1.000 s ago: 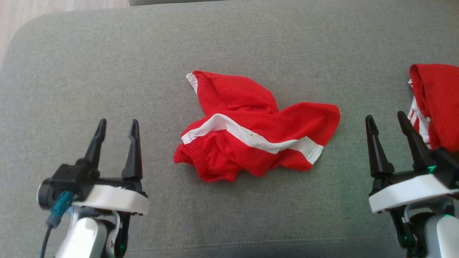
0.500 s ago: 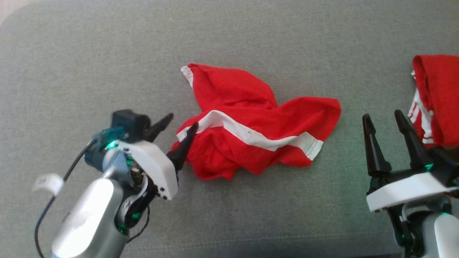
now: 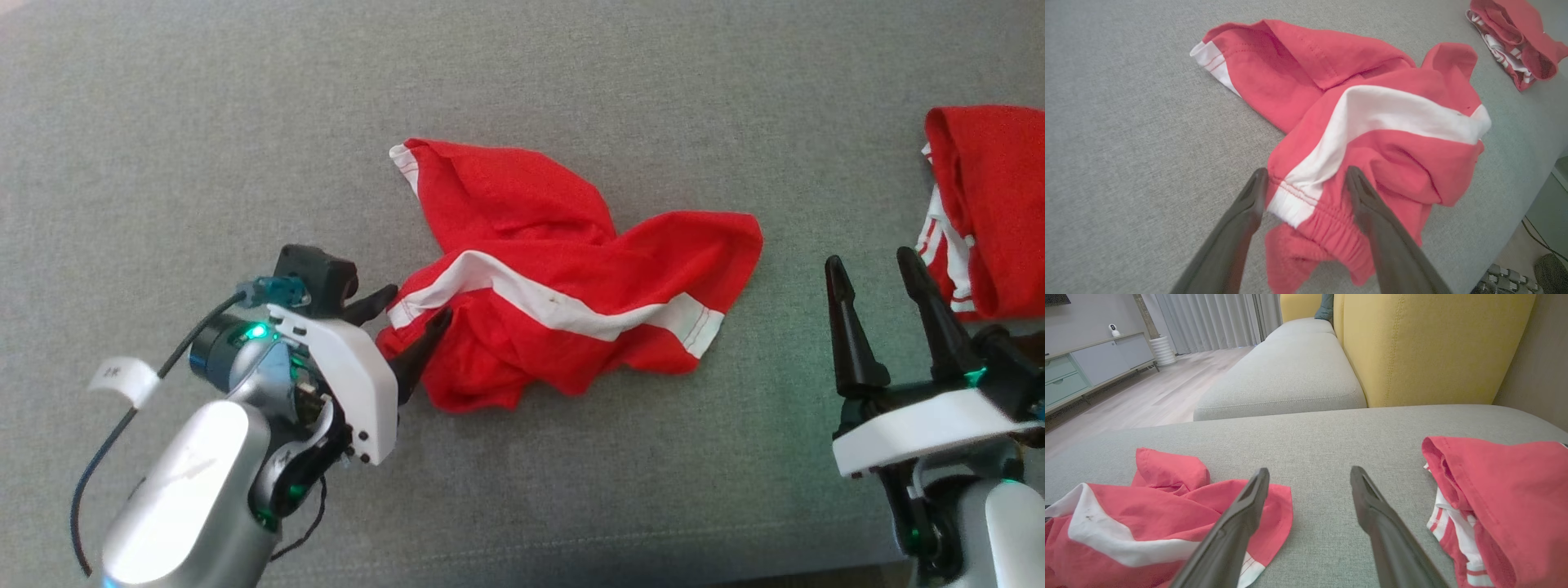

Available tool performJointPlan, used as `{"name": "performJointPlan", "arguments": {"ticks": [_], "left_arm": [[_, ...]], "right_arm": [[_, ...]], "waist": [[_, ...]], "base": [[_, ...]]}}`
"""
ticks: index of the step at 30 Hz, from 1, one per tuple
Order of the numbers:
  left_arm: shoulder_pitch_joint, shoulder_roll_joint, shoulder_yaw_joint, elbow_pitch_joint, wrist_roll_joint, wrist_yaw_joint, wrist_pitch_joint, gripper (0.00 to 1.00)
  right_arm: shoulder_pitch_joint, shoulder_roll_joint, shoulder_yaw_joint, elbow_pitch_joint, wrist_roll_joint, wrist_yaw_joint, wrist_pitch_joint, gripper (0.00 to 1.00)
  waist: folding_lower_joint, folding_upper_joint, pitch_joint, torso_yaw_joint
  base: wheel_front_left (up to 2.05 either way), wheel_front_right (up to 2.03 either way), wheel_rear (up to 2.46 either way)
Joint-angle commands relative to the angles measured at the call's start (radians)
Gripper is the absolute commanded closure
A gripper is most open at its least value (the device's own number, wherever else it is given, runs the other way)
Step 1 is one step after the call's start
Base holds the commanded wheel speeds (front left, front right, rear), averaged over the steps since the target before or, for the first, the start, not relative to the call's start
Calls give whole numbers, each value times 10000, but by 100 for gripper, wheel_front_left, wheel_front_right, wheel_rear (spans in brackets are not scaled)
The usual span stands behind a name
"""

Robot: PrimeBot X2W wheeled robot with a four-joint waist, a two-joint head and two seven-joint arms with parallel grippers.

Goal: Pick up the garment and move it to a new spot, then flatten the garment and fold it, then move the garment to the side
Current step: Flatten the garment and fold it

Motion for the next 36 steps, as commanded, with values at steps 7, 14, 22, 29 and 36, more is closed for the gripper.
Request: {"name": "performJointPlan", "arguments": {"ticks": [7, 14, 22, 29, 36], "left_arm": [[-762, 398, 334, -412, 8, -79, -80, 100], [-793, 433, 296, -444, 47, -44, -164, 100], [-812, 441, 216, -637, 129, 27, -255, 100], [-872, 445, 197, -822, 235, 101, -425, 100], [-886, 378, 175, -926, 160, 77, -638, 100]], "right_arm": [[-423, 1, 288, -220, 84, -9, -144, 0], [-239, 12, 353, 81, 113, -9, 44, 0], [51, 12, 1289, 1418, 513, -9, 596, 0], [-440, 81, 1901, 2664, 1041, -9, 289, 0], [-1134, 157, 2395, 3993, 1437, -9, 51, 0]], "waist": [[0, 0, 93, -84], [0, 0, 120, -100], [0, 0, 175, 49], [0, 0, 301, 207], [0, 0, 371, 396]], "base": [[0, 0, 0], [0, 0, 0], [0, 0, 0], [0, 0, 0], [0, 0, 0]]}}
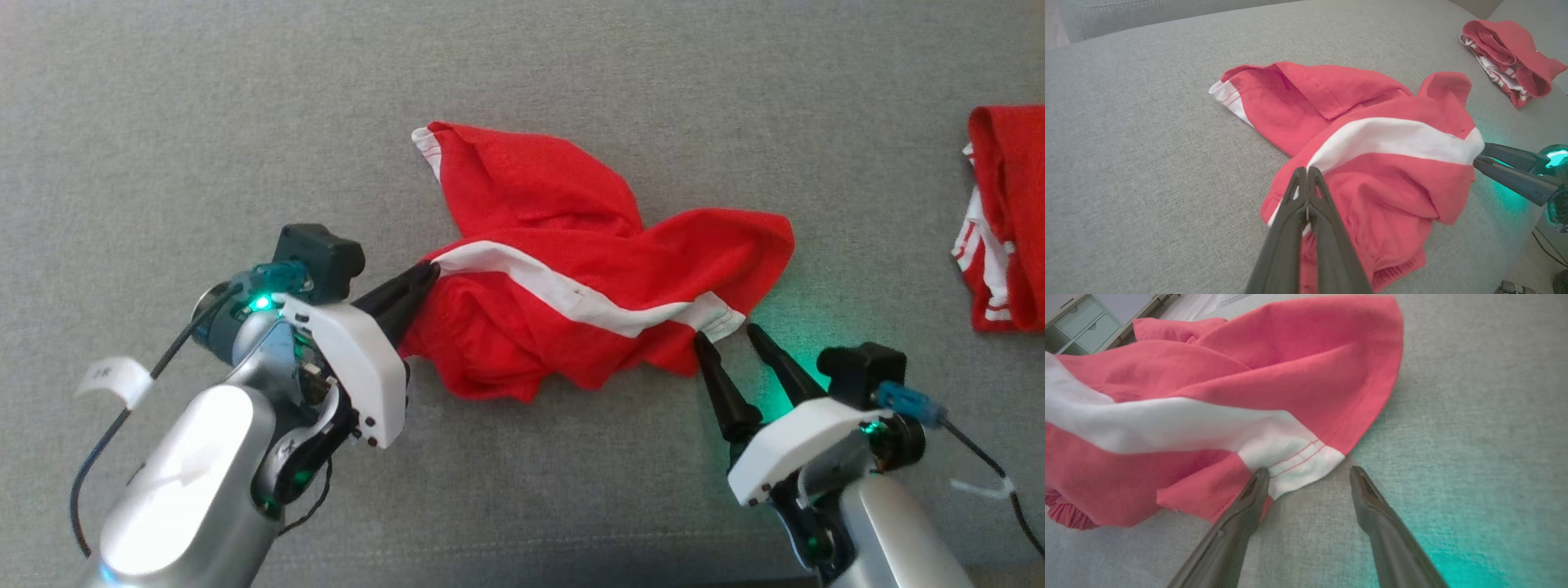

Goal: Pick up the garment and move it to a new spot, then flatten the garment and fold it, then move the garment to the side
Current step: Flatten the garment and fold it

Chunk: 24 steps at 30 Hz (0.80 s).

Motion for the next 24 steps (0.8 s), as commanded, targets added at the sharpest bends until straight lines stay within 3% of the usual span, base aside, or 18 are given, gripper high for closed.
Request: {"name": "performJointPlan", "arguments": {"ticks": [1, 3, 4, 6, 11, 16, 21, 24], "left_arm": [[-499, 228, 447, -391, -10, 13, -105, 100], [-496, 227, 444, -376, -19, 10, -160, 100], [-497, 220, 440, -368, -20, 11, -196, 100], [-499, 201, 445, -373, -8, 17, -317, 100], [-438, 188, 531, -393, 103, 143, -741, 100], [-339, 209, 711, -569, 333, 377, -1394, 100], [-448, 268, 916, -1028, 870, 680, -2334, 100], [-673, 387, 1048, -1480, 1343, 882, -2900, 100]], "right_arm": [[-110, 103, 313, -19, 56, -9, -5, 0], [-285, 115, 350, 334, 104, -9, 9, 0], [-347, 120, 370, 526, 115, -9, 99, 14], [-445, 128, 403, 782, 163, -9, 165, 100], [-434, 67, 284, 746, 207, -9, -121, 100], [-331, -216, 46, -132, 235, -9, -457, 100], [-391, -663, -344, -1847, 128, -9, -609, 100], [-711, -1119, -797, -3555, -27, -9, -359, 100]], "waist": [[0, 0, 9, 19], [0, 0, 7, 46], [0, 0, -1, 61], [0, 0, -19, 92], [0, 0, -104, 110], [0, 0, -200, 47], [0, 0, -406, -45], [0, 0, -684, -133]], "base": [[0, 0, 0], [0, 0, 0], [0, 0, 0], [0, 0, 0], [0, 0, 0], [0, 0, 0], [0, 0, 0], [0, 0, 0]]}}
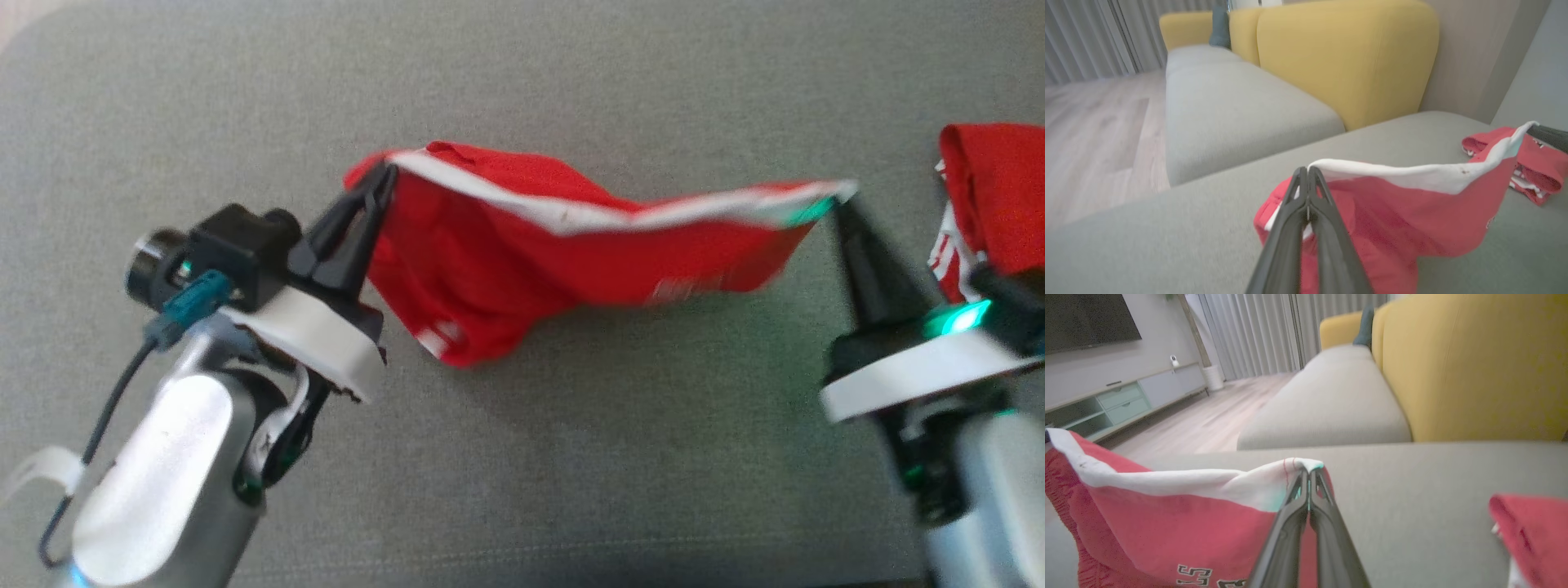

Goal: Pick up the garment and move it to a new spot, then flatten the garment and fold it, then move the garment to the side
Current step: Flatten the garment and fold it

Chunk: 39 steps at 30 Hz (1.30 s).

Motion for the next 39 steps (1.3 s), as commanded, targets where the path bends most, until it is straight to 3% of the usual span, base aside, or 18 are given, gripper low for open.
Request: {"name": "performJointPlan", "arguments": {"ticks": [1, 10, 18, 26, 34, 39], "left_arm": [[-751, 348, 545, -625, 256, 150, -292, 100], [-2220, 387, 1044, -1918, 1027, 598, -888, 100], [-3185, 258, 1131, -1776, 793, 445, -685, 100], [-4836, -268, 1005, 662, 357, -197, -1177, 100], [-7790, -1026, 1157, 4713, 466, -744, -3105, 100], [-8614, -1321, 1238, 7058, 273, -1157, -3539, 100]], "right_arm": [[-523, -357, -93, -1011, -153, -9, 189, 100], [-2220, -1110, -1326, -4184, -521, -9, 1545, 100], [-3319, -996, -1597, -4486, -288, -9, 2181, 100], [-5217, -806, -1046, -2351, 248, -9, 1767, 100], [-8846, -400, -179, 1319, 563, -9, 343, 100], [-10007, 62, 713, 3823, 934, -9, -528, 100]], "waist": [[0, 0, -202, -64], [0, 0, -816, -80], [0, 0, -764, -159], [0, 0, -6, -226], [0, 0, 542, -312], [0, 0, 859, -499]], "base": [[0, 0, 0], [0, 0, 0], [0, 0, 0], [0, 0, 0], [0, 0, 0], [0, 0, 0]]}}
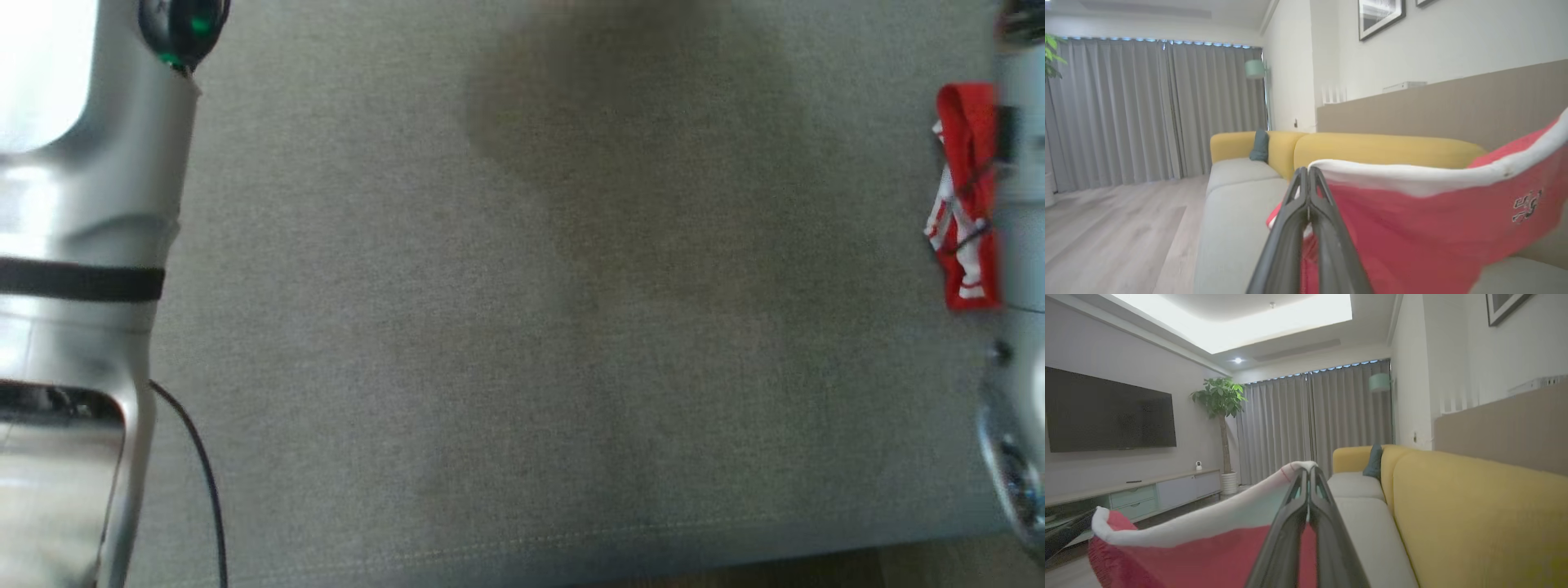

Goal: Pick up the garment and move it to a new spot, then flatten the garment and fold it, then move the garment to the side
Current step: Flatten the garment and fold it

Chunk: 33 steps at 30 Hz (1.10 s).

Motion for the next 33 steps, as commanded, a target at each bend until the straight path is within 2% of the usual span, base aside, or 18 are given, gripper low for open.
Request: {"name": "performJointPlan", "arguments": {"ticks": [1, 5, 9, 13, 17, 22, 26, 29, 33], "left_arm": [[-289, 234, 233, 607, -101, -113, -106, 100], [131, -58, 265, 2124, -277, -258, -159, 100], [994, -341, 434, 2855, -401, -364, -166, 100], [1989, -641, 624, 3042, -445, -420, -167, 100], [2882, -767, 718, 2727, -278, -436, -168, 100], [4528, -816, 642, 1697, 274, -447, -169, 100], [6026, -545, 693, 606, 632, -449, -169, 100], [7033, -301, 796, -352, 762, -389, -169, 100], [8201, 44, 810, -1520, 775, -279, -58, 100]], "right_arm": [[-152, 403, 331, 603, 267, -9, -356, 100], [213, 640, 1095, 2283, 707, -9, -903, 100], [1154, 746, 1754, 3474, 1252, -9, -1359, 100], [2192, 623, 2259, 3963, 1774, -9, -1690, 100], [3114, 423, 2552, 3763, 2132, -9, -1986, 100], [4766, -188, 2737, 2609, 2351, -9, -2269, 100], [6331, -560, 2453, 1189, 2272, -9, -2106, 100], [7622, -782, 1817, -160, 1946, -9, -1797, 100], [9554, -620, 713, -2277, 1359, -9, -930, 100]], "waist": [[-1, 0, 218, -131], [-1, 0, 524, -171], [-1, 0, 818, -142], [-1, 0, 1043, -83], [-1, 0, 1011, -62], [-1, 0, 763, -60], [-1, 0, 319, -235], [-1, 0, -14, -287], [-1, 0, -479, -290]], "base": [[0, 0, 0], [0, 0, 0], [0, 0, 0], [0, 0, 0], [0, 0, 0], [0, 0, 0], [0, 0, 0], [0, 0, 0], [0, 0, 0]]}}
